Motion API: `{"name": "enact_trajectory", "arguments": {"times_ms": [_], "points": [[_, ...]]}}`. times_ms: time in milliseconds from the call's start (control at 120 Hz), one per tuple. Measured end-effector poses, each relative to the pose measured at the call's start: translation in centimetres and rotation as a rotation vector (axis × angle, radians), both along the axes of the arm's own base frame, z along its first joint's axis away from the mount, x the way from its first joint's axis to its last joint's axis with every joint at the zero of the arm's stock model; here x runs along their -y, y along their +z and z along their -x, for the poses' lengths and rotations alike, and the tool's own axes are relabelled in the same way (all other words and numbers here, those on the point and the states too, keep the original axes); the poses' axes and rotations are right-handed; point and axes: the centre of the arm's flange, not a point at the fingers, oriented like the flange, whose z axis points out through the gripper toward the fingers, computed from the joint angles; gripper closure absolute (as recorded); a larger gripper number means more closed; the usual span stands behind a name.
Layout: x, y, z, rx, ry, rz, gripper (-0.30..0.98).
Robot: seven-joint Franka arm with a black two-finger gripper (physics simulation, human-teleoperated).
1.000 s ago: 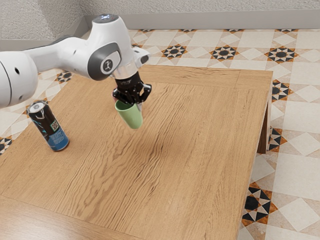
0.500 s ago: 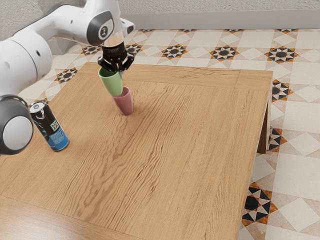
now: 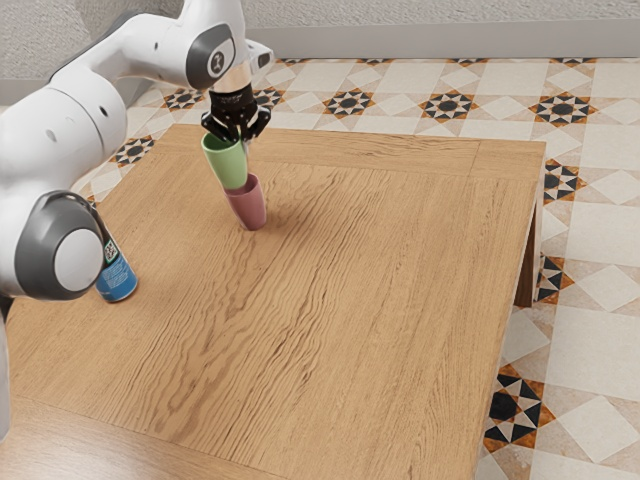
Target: Place the right cup onto the left cup
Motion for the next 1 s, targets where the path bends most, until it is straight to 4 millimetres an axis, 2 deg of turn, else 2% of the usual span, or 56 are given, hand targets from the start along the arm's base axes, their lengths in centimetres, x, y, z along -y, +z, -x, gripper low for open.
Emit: {"name": "enact_trajectory", "arguments": {"times_ms": [225,367,1000], "points": [[-0.4,-1.3,-1.3,0.0,-0.008,0.003,0.78],[-0.6,-1.4,-2.1,0.013,-0.015,0.004,0.78],[-0.8,-2.7,-2.4,-0.006,-0.035,0.025,0.78]]}}
